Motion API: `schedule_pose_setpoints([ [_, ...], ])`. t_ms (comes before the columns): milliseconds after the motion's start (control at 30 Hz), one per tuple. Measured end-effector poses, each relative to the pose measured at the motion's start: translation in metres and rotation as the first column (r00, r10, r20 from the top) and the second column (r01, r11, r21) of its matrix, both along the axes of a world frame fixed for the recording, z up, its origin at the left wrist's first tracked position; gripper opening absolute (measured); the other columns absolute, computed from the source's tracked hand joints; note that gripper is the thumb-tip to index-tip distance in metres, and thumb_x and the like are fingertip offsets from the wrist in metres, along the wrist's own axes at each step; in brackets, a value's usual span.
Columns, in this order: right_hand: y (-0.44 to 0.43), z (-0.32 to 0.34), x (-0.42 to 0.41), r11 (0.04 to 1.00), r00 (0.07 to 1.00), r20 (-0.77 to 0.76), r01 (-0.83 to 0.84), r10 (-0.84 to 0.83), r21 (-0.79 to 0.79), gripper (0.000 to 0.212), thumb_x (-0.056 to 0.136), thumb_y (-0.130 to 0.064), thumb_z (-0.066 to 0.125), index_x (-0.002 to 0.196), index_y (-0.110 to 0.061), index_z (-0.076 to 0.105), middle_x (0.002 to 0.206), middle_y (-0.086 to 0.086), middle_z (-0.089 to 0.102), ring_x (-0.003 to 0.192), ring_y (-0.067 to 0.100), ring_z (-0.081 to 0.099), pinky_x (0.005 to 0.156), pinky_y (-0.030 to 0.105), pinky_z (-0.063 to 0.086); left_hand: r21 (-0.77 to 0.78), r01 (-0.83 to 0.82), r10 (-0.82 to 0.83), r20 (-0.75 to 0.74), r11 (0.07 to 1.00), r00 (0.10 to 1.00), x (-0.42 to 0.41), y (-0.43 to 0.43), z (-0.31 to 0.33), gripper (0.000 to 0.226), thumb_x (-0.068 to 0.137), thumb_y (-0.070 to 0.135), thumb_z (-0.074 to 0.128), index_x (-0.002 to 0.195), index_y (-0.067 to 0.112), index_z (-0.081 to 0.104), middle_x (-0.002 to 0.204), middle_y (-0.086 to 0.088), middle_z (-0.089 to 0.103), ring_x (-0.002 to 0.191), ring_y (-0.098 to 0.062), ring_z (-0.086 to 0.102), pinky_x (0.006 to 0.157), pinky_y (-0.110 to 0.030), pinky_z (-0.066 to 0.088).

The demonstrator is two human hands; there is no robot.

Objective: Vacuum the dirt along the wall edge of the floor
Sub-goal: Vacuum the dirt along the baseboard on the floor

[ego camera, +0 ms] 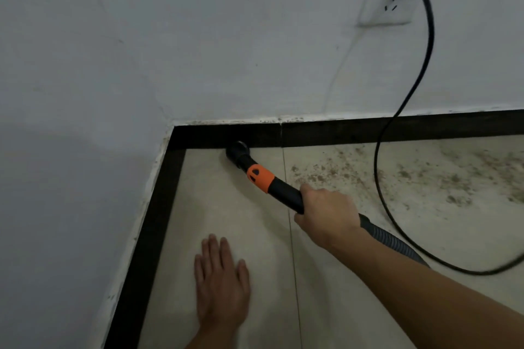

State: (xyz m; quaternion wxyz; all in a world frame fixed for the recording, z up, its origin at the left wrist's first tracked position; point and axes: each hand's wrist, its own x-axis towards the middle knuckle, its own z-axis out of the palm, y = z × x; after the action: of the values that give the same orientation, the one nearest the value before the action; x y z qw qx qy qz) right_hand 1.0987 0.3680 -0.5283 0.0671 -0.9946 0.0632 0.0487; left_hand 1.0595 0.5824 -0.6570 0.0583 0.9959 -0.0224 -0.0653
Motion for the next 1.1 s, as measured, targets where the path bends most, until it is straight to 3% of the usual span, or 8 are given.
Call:
schedule_pose_setpoints([
  [167,-0.066,0.011,-0.032,0.984,0.989,-0.084,0.114,-0.126,-0.135,0.025,0.091,-0.040,0.058,0.113,-0.030,0.048,0.080,-0.009,0.055,0.068,0.010,0.056,0.062,0.027,0.047,-0.029,0.016,-0.015,0.039,0.999,0.999,-0.003,0.001,-0.003,0.068,0.090,0.043,0.027,0.136,-0.001,0.051,0.145,-0.022,0.045,0.136,-0.035,0.041,0.111,-0.046,0.020],
  [367,-0.143,0.060,-0.063,0.953,0.959,-0.095,0.250,-0.268,-0.170,0.022,0.089,-0.039,0.064,0.104,-0.032,0.051,0.075,-0.010,0.054,0.063,0.006,0.051,0.051,0.024,0.036,-0.042,0.020,-0.016,0.094,0.999,0.995,-0.005,-0.001,-0.005,0.068,0.089,0.041,0.027,0.133,-0.003,0.053,0.143,-0.024,0.046,0.136,-0.037,0.040,0.110,-0.050,0.025],
  [533,-0.157,0.100,-0.103,0.972,0.988,-0.038,0.143,-0.152,-0.184,0.026,0.087,-0.040,0.066,0.099,-0.036,0.044,0.071,-0.012,0.050,0.061,0.004,0.049,0.054,0.023,0.037,-0.049,0.014,-0.008,0.128,0.999,0.992,-0.006,-0.002,-0.003,0.069,0.087,0.040,0.027,0.131,-0.007,0.053,0.141,-0.028,0.046,0.134,-0.042,0.040,0.108,-0.055,0.029],
  [667,-0.154,0.087,-0.167,0.966,0.979,-0.201,-0.033,-0.020,-0.255,0.021,0.091,-0.048,0.055,0.107,-0.042,0.042,0.076,-0.010,0.055,0.069,0.003,0.055,0.063,0.019,0.048,-0.056,0.021,-0.014,0.125,0.998,0.992,-0.011,-0.001,-0.004,0.068,0.088,0.038,0.027,0.129,-0.009,0.054,0.139,-0.031,0.047,0.131,-0.046,0.042,0.104,-0.058,0.032],
  [733,-0.161,0.077,-0.201,0.957,0.968,-0.251,-0.053,-0.022,-0.287,0.021,0.091,-0.051,0.049,0.109,-0.042,0.043,0.078,-0.011,0.057,0.070,0.005,0.057,0.064,0.020,0.046,-0.046,0.027,-0.022,0.108,0.999,0.994,-0.015,0.000,-0.005,0.068,0.088,0.037,0.026,0.130,-0.009,0.053,0.139,-0.031,0.047,0.131,-0.046,0.042,0.104,-0.058,0.032],
  [867,-0.175,0.059,-0.246,0.950,0.944,-0.307,0.015,-0.116,-0.311,0.019,0.086,-0.054,0.046,0.101,-0.042,0.042,0.074,-0.012,0.055,0.065,0.007,0.051,0.055,0.021,0.032,-0.053,0.002,0.003,0.095,0.999,0.996,-0.019,-0.011,-0.007,0.068,0.086,0.036,0.027,0.130,-0.009,0.053,0.138,-0.034,0.045,0.130,-0.049,0.041,0.104,-0.062,0.031],
  [1100,-0.191,0.037,-0.267,0.947,0.922,-0.306,0.147,-0.236,-0.287,0.019,0.084,-0.052,0.053,0.083,-0.041,0.038,0.069,-0.009,0.055,0.060,0.007,0.051,0.047,0.018,0.029,-0.102,0.026,-0.017,0.095,0.994,0.995,-0.044,-0.041,-0.009,0.066,0.087,0.038,0.029,0.131,-0.004,0.054,0.141,-0.031,0.045,0.133,-0.046,0.039,0.108,-0.059,0.027],
])
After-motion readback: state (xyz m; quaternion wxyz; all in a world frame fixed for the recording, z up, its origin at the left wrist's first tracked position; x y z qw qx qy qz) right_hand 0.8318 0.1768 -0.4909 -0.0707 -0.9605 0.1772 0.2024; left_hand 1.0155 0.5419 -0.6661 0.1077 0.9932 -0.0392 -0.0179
